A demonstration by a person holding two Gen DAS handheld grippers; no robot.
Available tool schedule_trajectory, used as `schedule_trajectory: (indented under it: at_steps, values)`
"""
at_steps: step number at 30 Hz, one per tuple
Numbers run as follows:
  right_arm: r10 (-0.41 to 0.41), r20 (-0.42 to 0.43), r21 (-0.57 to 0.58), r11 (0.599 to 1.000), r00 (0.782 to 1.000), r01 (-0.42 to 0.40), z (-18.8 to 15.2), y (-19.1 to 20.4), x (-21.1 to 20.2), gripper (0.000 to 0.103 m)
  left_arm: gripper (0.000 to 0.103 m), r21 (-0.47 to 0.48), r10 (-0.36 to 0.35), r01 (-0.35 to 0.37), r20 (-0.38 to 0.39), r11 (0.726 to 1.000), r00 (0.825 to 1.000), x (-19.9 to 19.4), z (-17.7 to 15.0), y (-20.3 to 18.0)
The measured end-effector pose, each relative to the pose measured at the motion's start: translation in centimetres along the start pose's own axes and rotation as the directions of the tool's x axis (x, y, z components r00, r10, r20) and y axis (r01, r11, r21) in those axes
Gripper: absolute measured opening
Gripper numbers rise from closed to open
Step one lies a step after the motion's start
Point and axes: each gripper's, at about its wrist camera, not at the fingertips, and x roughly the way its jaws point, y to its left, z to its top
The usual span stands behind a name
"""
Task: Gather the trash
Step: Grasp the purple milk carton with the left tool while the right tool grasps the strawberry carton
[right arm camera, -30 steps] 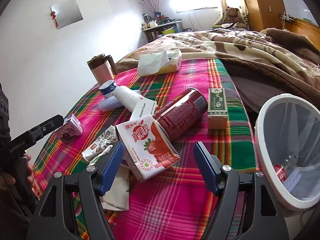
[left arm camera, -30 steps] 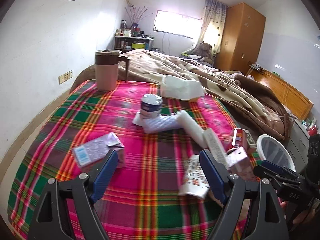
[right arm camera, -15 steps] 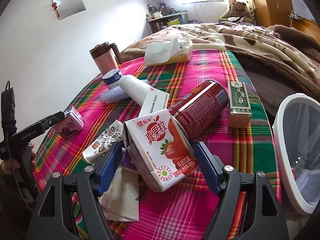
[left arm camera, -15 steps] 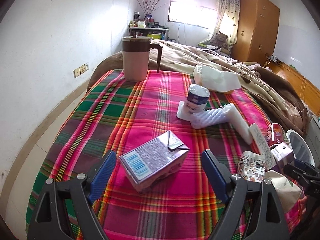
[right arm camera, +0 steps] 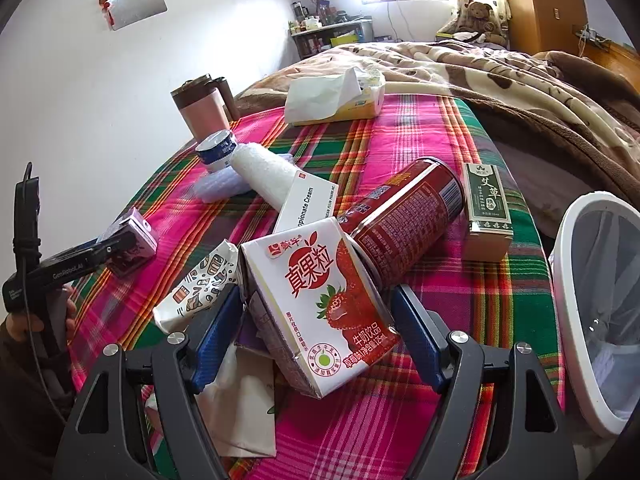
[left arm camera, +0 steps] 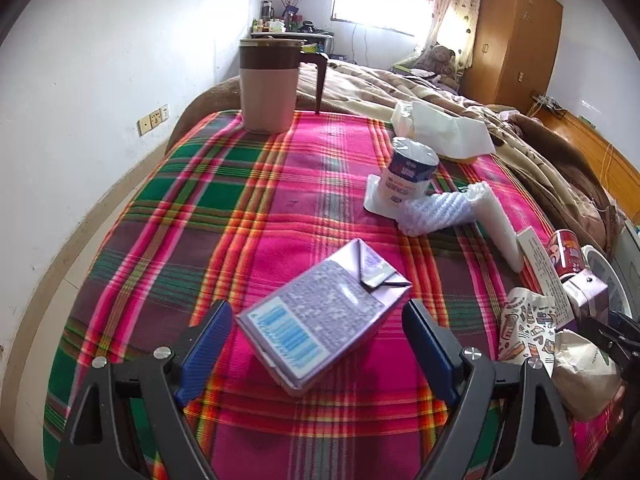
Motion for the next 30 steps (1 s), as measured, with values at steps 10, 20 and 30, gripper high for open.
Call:
schedule_trajectory:
  at_steps: [10, 20, 30]
  values:
    - [0.025, -0.031, 0.029, 0.999, 0.999, -0.024, -0.7, -0.3, 0.1, 0.078, 0.081, -0.002, -0.107, 0.107, 0.015, 0.994, 0.994, -0.9, -0.7, -2.0]
    - [0.03, -0.008, 0.053, 0.998, 1.0, -0.03, -1.1, -0.7, -0.5, 0.074, 0.072, 0.015, -0.108, 0.109, -0.03, 0.994, 0.994, 0.0, -1.3, -3.4]
    - [0.086, -0.017, 0.08, 0.993, 0.996, -0.085, -1.2, -1.2, -0.3, 0.074, 0.072, -0.012, -0.074, 0.074, -0.05, 0.997, 0.996, 0.9, -1.2, -3.0]
